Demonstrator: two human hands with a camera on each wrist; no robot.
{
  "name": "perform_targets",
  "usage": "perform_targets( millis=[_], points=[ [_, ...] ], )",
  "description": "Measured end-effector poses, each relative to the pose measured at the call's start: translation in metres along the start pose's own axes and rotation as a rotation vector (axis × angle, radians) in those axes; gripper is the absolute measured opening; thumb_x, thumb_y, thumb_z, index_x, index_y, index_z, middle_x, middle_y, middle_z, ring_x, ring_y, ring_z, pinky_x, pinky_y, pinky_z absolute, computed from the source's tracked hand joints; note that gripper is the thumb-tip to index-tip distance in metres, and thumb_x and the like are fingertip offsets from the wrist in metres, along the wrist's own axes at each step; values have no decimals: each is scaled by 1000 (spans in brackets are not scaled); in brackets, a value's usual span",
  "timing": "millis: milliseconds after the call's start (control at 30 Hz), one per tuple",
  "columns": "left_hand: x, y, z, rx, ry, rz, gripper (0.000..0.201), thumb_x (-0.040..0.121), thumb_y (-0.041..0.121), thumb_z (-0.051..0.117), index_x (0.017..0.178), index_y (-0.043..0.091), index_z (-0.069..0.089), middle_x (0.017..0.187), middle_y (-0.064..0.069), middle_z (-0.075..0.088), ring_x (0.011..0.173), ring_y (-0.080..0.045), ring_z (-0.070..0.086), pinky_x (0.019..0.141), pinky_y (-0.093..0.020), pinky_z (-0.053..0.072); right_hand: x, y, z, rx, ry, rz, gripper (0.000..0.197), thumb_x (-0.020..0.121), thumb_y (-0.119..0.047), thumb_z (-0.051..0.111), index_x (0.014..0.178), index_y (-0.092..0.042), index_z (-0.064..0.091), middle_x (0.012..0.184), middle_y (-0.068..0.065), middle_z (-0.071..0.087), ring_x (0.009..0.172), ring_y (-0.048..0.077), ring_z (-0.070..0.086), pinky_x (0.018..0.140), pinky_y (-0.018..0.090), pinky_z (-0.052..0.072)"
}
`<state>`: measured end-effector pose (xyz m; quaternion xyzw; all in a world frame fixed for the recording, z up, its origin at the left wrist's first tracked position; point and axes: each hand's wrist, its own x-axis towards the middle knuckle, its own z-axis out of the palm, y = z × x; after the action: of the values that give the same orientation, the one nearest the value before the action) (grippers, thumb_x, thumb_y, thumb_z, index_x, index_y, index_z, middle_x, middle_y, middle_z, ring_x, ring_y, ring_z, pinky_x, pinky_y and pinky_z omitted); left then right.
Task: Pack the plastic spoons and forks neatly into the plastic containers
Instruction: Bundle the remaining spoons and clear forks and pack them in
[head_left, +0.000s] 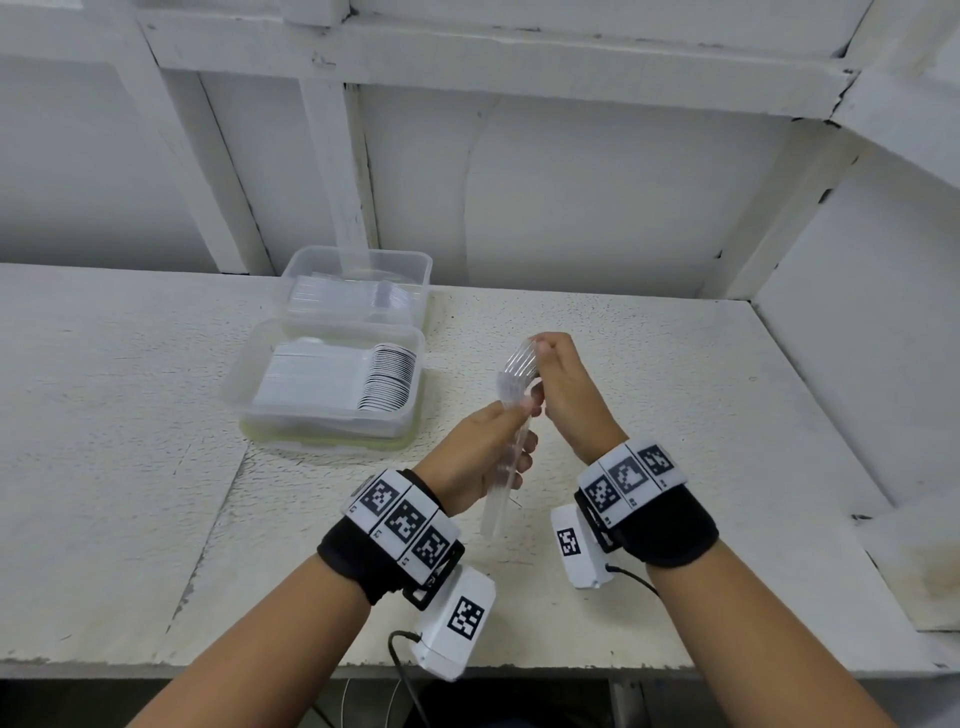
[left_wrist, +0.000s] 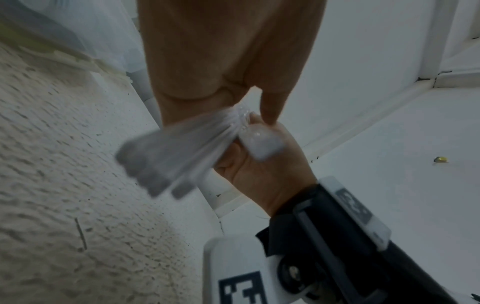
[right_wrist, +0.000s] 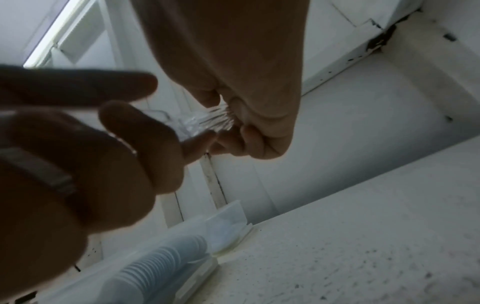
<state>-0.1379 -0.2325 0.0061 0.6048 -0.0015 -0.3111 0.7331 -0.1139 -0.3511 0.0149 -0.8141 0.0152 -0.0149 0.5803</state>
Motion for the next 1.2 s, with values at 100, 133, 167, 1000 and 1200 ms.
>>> perform_targets(
  millis=[100, 133, 167, 1000, 1200],
  points=[
    [-1, 2, -6, 153, -24, 4, 8, 94, 18, 53, 92, 12, 47, 69, -1, 46, 54, -10, 45, 50, -22, 41, 2, 1, 0, -67, -24, -45, 19, 102, -28, 25, 106, -17, 41, 84, -7, 48, 66, 5, 44, 64, 21, 38],
    [-1, 3, -8, 184, -19, -3, 9, 94, 15, 53, 90, 11, 46, 69, -2, 47, 53, -11, 46, 48, -22, 43, 2, 1, -2, -80, -45, -45, 21, 102, -30, 25, 107, -17, 41, 81, -6, 48, 64, 6, 43, 62, 22, 37],
    [-1, 5, -11, 209, -13, -13, 10, 94, 14, 52, 89, 10, 45, 68, -3, 48, 52, -12, 48, 48, -22, 44, 2, -2, -4, -97, -70, -45, 24, 102, -33, 25, 109, -17, 42, 79, -5, 48, 62, 7, 43, 60, 22, 37],
    [4, 87, -108, 1665, 222, 238, 44, 88, 58, 45, 61, 25, 34, 61, 8, 45, 57, -12, 44, 53, -25, 33, 46, -26, 1, -1155, -167, -749, 38, 80, -6, 68, 109, -18, 48, 74, 1, 53, 43, 17, 34, 39, 26, 21],
    [20, 107, -139, 1704, 210, 244, 46, 86, 59, 46, 62, 21, 36, 58, 6, 41, 55, -12, 41, 51, -23, 29, 78, -45, 17, -840, -402, -460, 33, 100, -20, 37, 132, -18, 44, 104, 4, 53, 80, 14, 46, 74, 26, 37]
  ],
)
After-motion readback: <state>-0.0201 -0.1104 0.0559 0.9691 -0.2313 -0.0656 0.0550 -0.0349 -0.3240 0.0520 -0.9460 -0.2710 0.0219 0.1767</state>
